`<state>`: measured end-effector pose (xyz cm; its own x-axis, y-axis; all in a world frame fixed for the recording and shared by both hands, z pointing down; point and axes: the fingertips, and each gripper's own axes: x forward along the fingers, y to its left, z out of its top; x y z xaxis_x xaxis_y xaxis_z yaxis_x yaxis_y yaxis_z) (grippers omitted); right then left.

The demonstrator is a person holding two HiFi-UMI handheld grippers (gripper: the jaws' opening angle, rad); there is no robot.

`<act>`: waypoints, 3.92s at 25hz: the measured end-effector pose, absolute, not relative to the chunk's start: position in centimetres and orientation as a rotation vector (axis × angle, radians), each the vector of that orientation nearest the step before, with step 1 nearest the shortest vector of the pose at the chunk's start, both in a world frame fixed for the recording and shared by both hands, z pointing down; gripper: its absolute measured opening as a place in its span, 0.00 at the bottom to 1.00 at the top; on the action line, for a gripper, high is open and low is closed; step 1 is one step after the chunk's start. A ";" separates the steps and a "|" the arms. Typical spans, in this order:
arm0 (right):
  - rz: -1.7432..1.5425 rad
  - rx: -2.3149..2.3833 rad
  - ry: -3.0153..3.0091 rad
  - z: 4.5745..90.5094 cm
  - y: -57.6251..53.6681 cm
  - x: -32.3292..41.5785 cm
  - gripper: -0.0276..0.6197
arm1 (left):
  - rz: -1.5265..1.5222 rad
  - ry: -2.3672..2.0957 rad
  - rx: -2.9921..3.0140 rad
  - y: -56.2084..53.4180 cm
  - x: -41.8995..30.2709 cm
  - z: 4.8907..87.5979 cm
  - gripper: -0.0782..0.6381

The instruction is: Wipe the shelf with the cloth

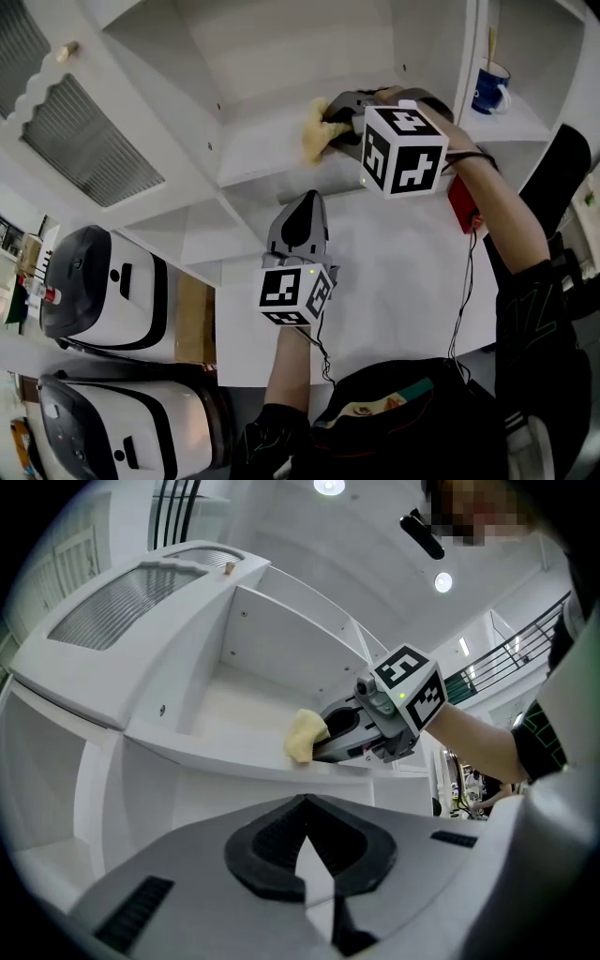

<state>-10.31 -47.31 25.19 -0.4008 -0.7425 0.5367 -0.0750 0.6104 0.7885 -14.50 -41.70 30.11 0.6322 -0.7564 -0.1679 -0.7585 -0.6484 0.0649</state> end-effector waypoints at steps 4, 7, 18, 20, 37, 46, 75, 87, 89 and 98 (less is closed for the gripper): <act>-0.847 0.732 -1.806 25.2 -46.7 -7.8 0.13 | 0.274 1.283 -2.846 -41.5 -13.0 30.3 0.11; -0.842 0.795 -1.734 25.3 -46.2 -5.9 0.13 | 0.262 1.274 -2.852 -41.2 -12.1 30.4 0.11; -0.794 1.097 -1.571 25.2 -44.8 -0.1 0.13 | 0.232 1.261 -2.857 -39.4 -10.0 30.5 0.11; -0.791 1.153 -1.629 24.9 -44.2 0.0 0.13 | 0.227 1.263 -2.859 -38.9 -9.8 30.5 0.11; -0.867 1.570 -2.254 24.5 -37.5 1.0 0.14 | 0.207 1.411 -2.850 -36.4 -8.2 32.8 0.11; -0.415 1.824 -2.543 31.7 -34.3 5.4 0.14 | 0.252 1.524 -2.835 -34.3 -6.2 35.4 0.11; 0.029 1.545 -2.721 46.4 -26.3 10.8 0.14 | -0.194 1.913 -2.393 -24.3 1.0 45.9 0.11; -0.006 1.509 -2.731 46.4 -26.1 10.2 0.14 | -0.046 1.997 -2.382 -24.0 0.0 45.4 0.11; -0.006 1.521 -2.713 46.5 -26.1 10.6 0.14 | -0.055 1.979 -2.401 -24.0 0.3 45.6 0.11; -0.022 1.534 -2.689 46.3 -25.7 12.1 0.14 | 0.035 2.044 -2.428 -23.7 0.5 46.0 0.11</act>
